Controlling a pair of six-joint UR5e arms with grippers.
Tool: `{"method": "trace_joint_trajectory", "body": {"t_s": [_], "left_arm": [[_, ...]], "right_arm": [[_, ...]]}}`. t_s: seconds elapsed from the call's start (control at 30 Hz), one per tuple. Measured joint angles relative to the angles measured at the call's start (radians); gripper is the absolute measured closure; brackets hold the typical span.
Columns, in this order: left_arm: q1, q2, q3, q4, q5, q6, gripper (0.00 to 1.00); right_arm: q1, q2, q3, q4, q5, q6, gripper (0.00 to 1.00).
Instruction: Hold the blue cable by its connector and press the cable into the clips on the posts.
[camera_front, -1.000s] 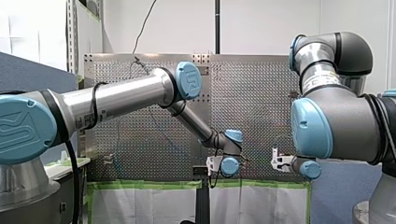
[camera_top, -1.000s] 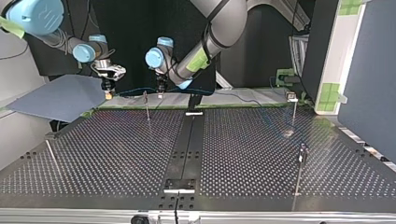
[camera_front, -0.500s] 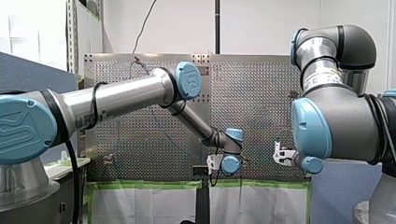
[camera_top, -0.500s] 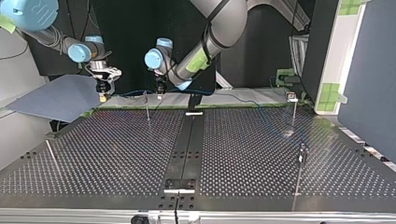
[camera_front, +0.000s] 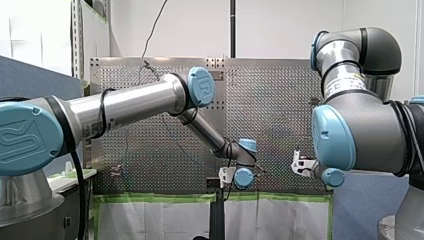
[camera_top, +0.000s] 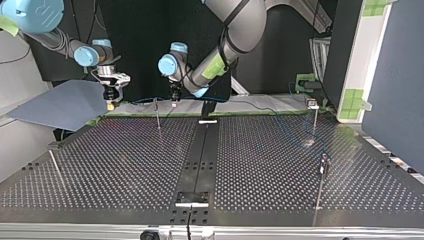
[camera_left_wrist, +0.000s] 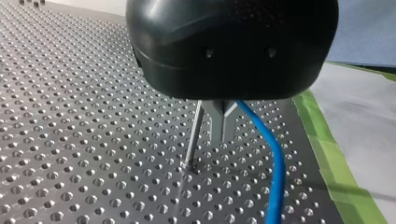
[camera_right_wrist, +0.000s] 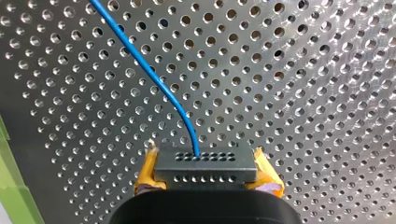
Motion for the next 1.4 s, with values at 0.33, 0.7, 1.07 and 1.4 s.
{"method": "trace_joint_trajectory", "body": {"t_s": [0.33, 0.7, 1.07, 1.4], "left_arm": [[0.002, 0.0, 0.014, -0.004, 0.005, 0.0, 1.0], [0.007, 0.0, -0.004, 0.0, 0.007, 0.0, 1.0], [0.013, 0.0, 0.042, -0.022, 0.017, 0.004, 1.0], [0.03, -0.001, 0.094, -0.074, 0.029, 0.013, 1.0]], "right_arm": [[-0.002, 0.003, -0.001, -0.01, 0.0, 0.009, 1.0], [-0.006, 0.004, -0.001, -0.017, 0.003, 0.015, 1.0], [-0.007, 0.004, -0.017, -0.017, 0.003, 0.029, 1.0], [-0.007, 0.005, -0.068, -0.005, -0.001, 0.057, 1.0]]}}
